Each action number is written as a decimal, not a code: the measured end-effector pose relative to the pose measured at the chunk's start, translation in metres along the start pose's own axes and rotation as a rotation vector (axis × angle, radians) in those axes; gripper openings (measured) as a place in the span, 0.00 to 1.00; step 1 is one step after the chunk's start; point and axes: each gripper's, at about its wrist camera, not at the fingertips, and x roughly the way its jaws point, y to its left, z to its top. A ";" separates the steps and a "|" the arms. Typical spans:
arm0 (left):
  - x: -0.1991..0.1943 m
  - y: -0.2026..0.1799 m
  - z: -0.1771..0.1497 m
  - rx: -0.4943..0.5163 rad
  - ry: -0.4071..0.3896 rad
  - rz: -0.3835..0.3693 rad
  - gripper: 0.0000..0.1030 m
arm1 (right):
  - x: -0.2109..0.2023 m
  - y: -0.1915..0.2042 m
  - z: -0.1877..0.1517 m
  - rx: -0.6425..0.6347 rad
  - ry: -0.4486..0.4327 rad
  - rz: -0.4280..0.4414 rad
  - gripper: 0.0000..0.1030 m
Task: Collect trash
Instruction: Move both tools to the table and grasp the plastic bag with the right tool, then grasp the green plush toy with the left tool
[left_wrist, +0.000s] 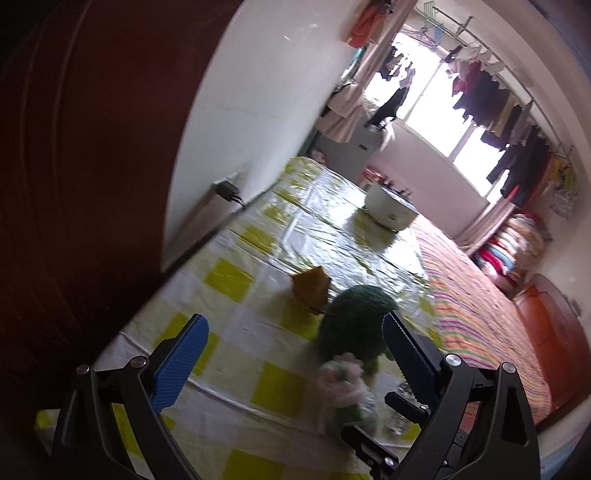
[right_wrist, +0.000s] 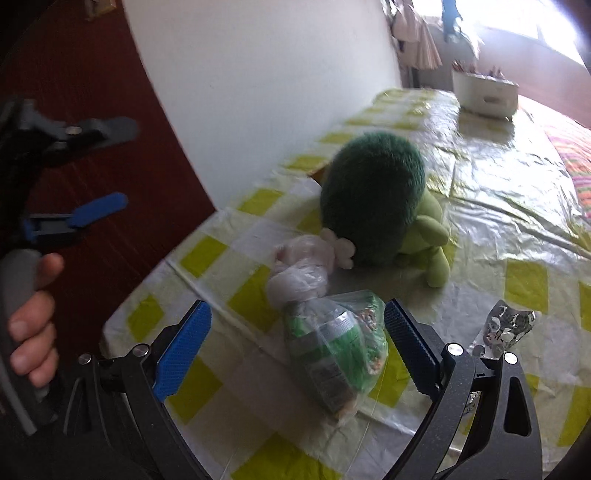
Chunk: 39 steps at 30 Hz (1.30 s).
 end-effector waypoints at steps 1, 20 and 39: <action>0.001 0.001 0.000 -0.002 0.004 0.001 0.90 | 0.001 -0.003 -0.004 -0.003 0.006 -0.006 0.91; 0.018 -0.024 -0.011 0.117 0.024 0.068 0.90 | -0.082 -0.045 -0.032 0.193 -0.168 0.071 0.55; 0.135 -0.109 -0.024 0.432 0.195 0.140 0.90 | -0.166 -0.095 -0.051 0.333 -0.416 0.076 0.55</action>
